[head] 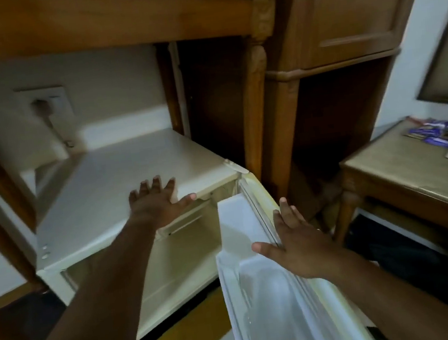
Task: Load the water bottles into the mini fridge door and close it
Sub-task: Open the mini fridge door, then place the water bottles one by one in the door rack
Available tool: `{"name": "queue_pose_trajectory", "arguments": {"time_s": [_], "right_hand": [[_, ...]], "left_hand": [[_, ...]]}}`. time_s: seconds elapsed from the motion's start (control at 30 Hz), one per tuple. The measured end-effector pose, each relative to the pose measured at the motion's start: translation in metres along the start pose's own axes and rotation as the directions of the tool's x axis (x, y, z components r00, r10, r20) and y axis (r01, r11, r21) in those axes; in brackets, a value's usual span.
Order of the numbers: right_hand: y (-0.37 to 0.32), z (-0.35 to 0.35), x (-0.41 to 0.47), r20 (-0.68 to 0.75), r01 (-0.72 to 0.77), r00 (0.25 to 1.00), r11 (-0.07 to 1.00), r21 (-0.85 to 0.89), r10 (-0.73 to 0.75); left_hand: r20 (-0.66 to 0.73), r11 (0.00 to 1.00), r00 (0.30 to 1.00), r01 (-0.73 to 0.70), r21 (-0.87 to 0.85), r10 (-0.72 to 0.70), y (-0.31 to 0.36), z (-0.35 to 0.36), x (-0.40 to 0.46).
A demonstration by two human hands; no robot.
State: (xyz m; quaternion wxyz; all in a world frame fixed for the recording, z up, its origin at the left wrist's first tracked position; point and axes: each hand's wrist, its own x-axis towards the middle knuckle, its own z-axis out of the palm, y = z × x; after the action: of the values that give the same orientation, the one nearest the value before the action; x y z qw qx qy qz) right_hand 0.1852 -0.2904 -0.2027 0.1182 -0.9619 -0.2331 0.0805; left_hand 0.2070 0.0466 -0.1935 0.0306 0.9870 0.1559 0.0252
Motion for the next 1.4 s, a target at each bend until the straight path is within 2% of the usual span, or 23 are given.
{"name": "queue_pose_trajectory", "arguments": {"time_s": [0.2, 0.33, 0.43, 0.6, 0.7, 0.83, 0.87, 0.93, 1.03, 1.13, 1.17, 1.2, 1.27, 1.33, 1.4], "right_hand": [[0.038, -0.008, 0.009, -0.116, -0.13, 0.987, 0.973, -0.193, 0.109], [0.055, -0.013, 0.024, -0.135, -0.209, 0.974, 0.957, -0.203, 0.183], [0.068, -0.016, 0.034, -0.159, -0.246, 0.964, 0.943, -0.223, 0.214], [0.078, -0.022, 0.037, -0.171, -0.231, 0.966, 0.943, -0.238, 0.194], [0.079, -0.029, 0.018, -0.162, -0.18, 0.975, 0.971, -0.158, 0.155], [0.077, -0.03, -0.04, -0.413, -0.124, 0.91, 0.976, -0.179, 0.04], [0.076, -0.029, -0.055, -0.417, -0.14, 0.908, 0.972, -0.186, 0.051], [0.073, -0.024, -0.079, -0.289, -0.223, 0.947, 0.931, -0.291, 0.136], [0.065, -0.013, -0.095, -0.116, -0.282, 0.957, 0.773, -0.568, 0.265], [0.053, 0.003, -0.104, -0.041, -0.26, 0.94, 0.636, -0.727, 0.338], [0.052, 0.007, -0.106, -0.046, -0.26, 0.94, 0.623, -0.737, 0.338], [0.053, 0.009, -0.109, -0.056, -0.267, 0.942, 0.64, -0.721, 0.33], [0.058, 0.003, -0.111, -0.058, -0.271, 0.952, 0.739, -0.617, 0.3], [0.06, -0.015, -0.11, -0.034, -0.267, 0.959, 0.856, -0.442, 0.282], [0.06, -0.036, -0.107, -0.031, -0.269, 0.962, 0.918, -0.291, 0.272]], "left_hand": [[-0.056, 0.996, 0.996, -0.074, 0.044, 0.076, 0.022, 0.013, 0.025], [-0.133, 0.994, 0.986, -0.097, 0.058, 0.104, 0.031, 0.017, 0.039], [-0.133, 0.995, 0.987, -0.085, 0.051, 0.092, 0.033, 0.02, 0.04], [-0.154, 0.993, 0.983, -0.093, 0.066, 0.102, 0.034, 0.016, 0.035], [-0.167, 0.993, 0.981, -0.087, 0.079, 0.099, 0.036, 0.016, 0.034], [-0.166, 0.994, 0.982, -0.079, 0.08, 0.091, 0.037, 0.015, 0.033], [-0.163, 0.994, 0.982, -0.079, 0.076, 0.09, 0.037, 0.014, 0.031], [-0.157, 0.994, 0.983, -0.082, 0.077, 0.094, 0.037, 0.012, 0.029], [-0.147, 0.992, 0.984, -0.088, 0.087, 0.1, 0.037, 0.01, 0.026], [-0.149, 0.99, 0.983, -0.094, 0.101, 0.109, 0.037, 0.008, 0.023], [-0.15, 0.99, 0.983, -0.094, 0.101, 0.108, 0.038, 0.007, 0.022], [-0.152, 0.991, 0.983, -0.092, 0.101, 0.107, 0.038, 0.007, 0.022], [-0.165, 0.991, 0.98, -0.091, 0.102, 0.107, 0.038, 0.007, 0.023], [-0.178, 0.991, 0.978, -0.092, 0.102, 0.109, 0.038, 0.009, 0.024], [-0.186, 0.99, 0.976, -0.094, 0.102, 0.112, 0.038, 0.011, 0.024]]}}
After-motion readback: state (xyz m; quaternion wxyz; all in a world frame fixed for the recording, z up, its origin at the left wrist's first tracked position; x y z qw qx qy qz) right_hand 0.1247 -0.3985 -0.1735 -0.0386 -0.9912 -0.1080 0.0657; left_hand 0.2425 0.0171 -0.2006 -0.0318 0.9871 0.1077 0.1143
